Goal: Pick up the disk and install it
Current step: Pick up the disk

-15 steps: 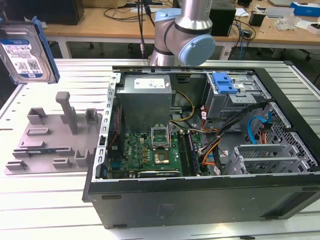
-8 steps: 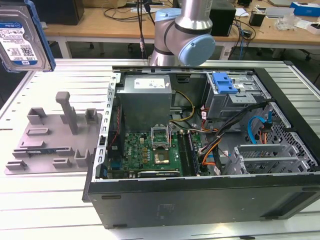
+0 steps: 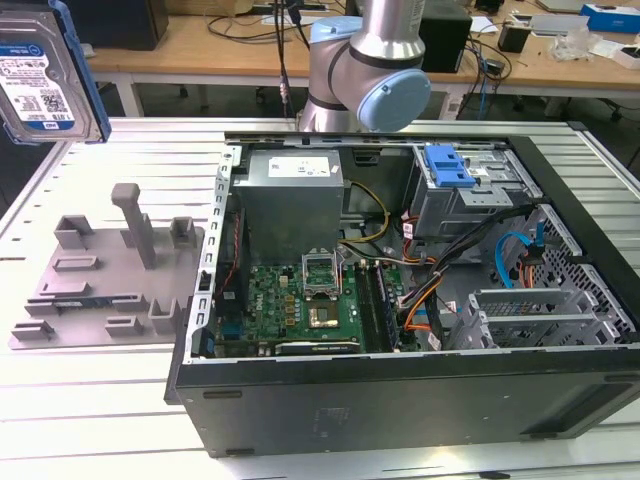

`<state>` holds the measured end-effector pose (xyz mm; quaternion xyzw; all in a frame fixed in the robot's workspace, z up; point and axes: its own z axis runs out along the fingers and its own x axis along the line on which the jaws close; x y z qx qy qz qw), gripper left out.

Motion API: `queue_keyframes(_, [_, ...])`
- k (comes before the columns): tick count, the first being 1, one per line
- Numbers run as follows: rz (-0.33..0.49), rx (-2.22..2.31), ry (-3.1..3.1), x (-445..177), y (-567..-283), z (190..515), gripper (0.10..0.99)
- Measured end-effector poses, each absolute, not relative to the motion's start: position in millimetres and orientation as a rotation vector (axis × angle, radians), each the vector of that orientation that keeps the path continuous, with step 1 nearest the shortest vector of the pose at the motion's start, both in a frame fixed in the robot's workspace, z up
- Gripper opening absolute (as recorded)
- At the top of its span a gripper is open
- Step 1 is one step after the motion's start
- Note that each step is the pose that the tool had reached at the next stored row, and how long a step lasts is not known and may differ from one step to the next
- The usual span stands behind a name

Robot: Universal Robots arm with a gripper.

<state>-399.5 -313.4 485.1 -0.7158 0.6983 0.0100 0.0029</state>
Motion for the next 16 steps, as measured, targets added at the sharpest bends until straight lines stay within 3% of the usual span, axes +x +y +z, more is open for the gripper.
queue_keyframes(16, [0.032,-2.244,2.190,-369,-342,487,0.369])
